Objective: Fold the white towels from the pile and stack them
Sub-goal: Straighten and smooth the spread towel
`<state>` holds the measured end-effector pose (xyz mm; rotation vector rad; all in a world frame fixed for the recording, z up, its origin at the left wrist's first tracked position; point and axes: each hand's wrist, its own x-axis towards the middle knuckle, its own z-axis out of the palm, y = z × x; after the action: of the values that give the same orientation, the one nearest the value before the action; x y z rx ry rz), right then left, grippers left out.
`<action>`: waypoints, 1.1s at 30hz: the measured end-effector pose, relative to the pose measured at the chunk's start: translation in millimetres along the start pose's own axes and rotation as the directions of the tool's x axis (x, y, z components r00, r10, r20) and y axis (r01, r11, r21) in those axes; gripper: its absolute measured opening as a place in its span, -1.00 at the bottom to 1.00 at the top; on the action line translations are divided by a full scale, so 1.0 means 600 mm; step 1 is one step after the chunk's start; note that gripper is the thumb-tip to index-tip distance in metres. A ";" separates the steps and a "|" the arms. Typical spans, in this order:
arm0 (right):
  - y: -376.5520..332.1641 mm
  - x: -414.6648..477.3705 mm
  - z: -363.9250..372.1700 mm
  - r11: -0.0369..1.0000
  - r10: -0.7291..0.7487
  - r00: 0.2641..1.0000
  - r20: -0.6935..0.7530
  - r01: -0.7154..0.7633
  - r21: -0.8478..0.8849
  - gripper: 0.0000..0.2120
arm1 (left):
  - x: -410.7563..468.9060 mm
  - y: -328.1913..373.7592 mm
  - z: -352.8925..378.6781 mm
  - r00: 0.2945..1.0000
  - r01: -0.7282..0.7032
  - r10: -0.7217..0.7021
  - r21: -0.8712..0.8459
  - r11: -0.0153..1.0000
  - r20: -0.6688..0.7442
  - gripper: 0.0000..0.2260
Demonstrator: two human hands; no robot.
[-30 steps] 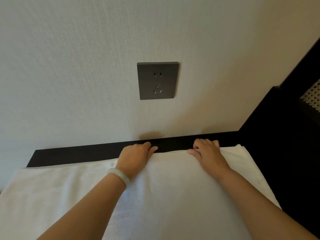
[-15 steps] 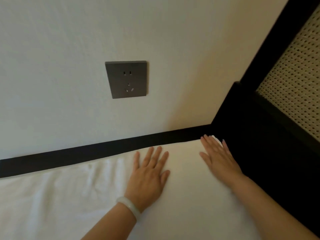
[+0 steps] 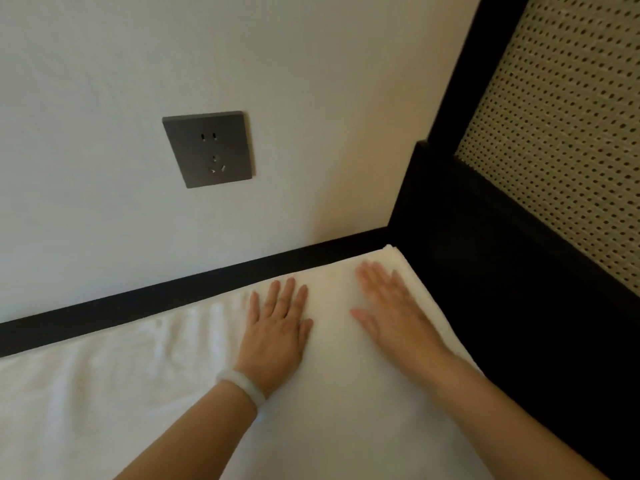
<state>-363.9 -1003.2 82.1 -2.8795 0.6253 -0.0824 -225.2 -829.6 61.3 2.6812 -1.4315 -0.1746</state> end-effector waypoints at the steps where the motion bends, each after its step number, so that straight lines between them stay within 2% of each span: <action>1: -0.006 -0.045 0.011 0.997 -0.078 0.996 0.037 0.077 0.005 -0.34 | -0.017 0.018 -0.003 0.999 -0.030 0.029 -0.013 0.999 -0.030 -0.46; 3: 0.035 -0.115 0.020 0.994 -0.098 0.991 0.091 0.102 -0.035 -0.38 | -0.068 0.058 0.000 0.992 -0.121 0.119 -0.033 0.992 -0.049 -0.46; 5: 0.098 -0.152 0.009 0.995 0.091 0.993 0.080 -0.087 -0.044 -0.43 | -0.112 0.090 0.011 0.984 -0.175 0.175 -0.019 0.984 -0.026 -0.48; 7: 0.125 -0.160 -0.012 0.962 0.268 0.960 0.084 -0.272 0.037 -0.43 | -0.130 0.096 0.018 0.989 -0.148 0.148 -0.022 0.989 0.023 -0.47; 8: 0.110 -0.158 -0.019 0.962 0.267 0.961 0.067 -0.270 0.036 -0.43 | -0.130 0.093 0.020 0.991 -0.129 0.130 -0.023 0.991 0.024 -0.46; 10: 0.058 -0.168 -0.009 0.996 0.080 0.997 -0.024 -0.081 -0.028 -0.42 | -0.128 0.092 0.023 0.993 -0.120 0.120 -0.002 0.993 -0.002 -0.44; 12: 0.017 -0.205 0.011 0.995 -0.097 0.995 0.015 0.098 -0.031 -0.43 | -0.126 0.093 0.023 0.993 -0.117 0.117 0.011 0.993 0.009 -0.45; 13: 0.019 -0.226 0.018 0.993 -0.107 0.993 0.059 0.109 -0.034 -0.44 | -0.126 0.094 0.024 0.994 -0.107 0.107 0.022 0.994 0.030 -0.46; 15: 0.065 -0.250 0.025 0.998 0.036 0.998 0.044 -0.035 -0.043 -0.44 | -0.137 0.102 0.021 0.996 -0.075 0.073 0.022 0.997 0.055 -0.46; 18: 0.117 -0.263 0.011 0.957 0.287 0.957 0.047 -0.284 -0.058 -0.41 | -0.191 0.130 0.014 0.998 -0.038 0.037 0.004 0.999 0.042 -0.40; 20: 0.101 -0.266 0.014 0.962 0.271 0.962 0.035 -0.270 -0.037 -0.37 | -0.231 0.149 0.017 0.998 -0.050 0.050 -0.011 0.999 0.025 -0.43; 23: 0.067 -0.288 0.038 0.991 0.121 0.992 0.043 -0.118 -0.067 -0.36 | -0.256 0.156 0.027 0.998 -0.056 0.056 0.002 0.998 0.037 -0.46; 28: 0.107 -0.305 0.021 0.934 0.359 0.933 0.029 -0.358 -0.016 -0.40 | -0.266 0.138 0.031 1.000 -0.023 0.023 -0.016 1.000 -0.002 -0.48; 33: 0.100 -0.290 -0.004 0.873 0.462 0.884 -0.065 -0.467 -0.144 -0.47 | -0.284 0.135 0.028 0.997 0.074 -0.074 -0.045 0.996 -0.001 -0.42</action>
<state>-546.5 -985.0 70.0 -2.7805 1.3676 -0.0026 -388.3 -733.1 65.1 2.6984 -1.3127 -0.2070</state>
